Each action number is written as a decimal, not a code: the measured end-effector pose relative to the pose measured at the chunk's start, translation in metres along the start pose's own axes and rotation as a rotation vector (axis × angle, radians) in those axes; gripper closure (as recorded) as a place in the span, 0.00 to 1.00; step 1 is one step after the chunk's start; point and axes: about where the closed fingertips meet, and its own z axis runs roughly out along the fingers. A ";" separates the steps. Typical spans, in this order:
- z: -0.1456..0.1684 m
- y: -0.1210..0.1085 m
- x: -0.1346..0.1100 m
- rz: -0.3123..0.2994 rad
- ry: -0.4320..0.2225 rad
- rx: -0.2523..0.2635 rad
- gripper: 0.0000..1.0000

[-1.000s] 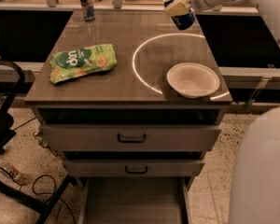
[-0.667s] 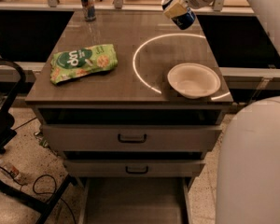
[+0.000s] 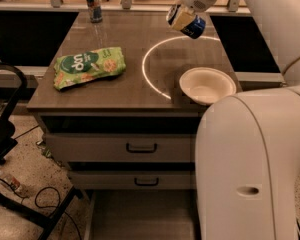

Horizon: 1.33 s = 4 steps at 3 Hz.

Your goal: Knock pepsi can over

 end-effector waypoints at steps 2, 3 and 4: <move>0.047 0.060 0.024 -0.043 0.113 -0.248 1.00; 0.072 0.083 0.025 -0.049 0.103 -0.337 0.98; 0.073 0.082 0.025 -0.049 0.104 -0.332 0.75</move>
Offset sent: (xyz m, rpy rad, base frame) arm -0.0140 0.0055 -0.1027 -0.1776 0.3573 0.1031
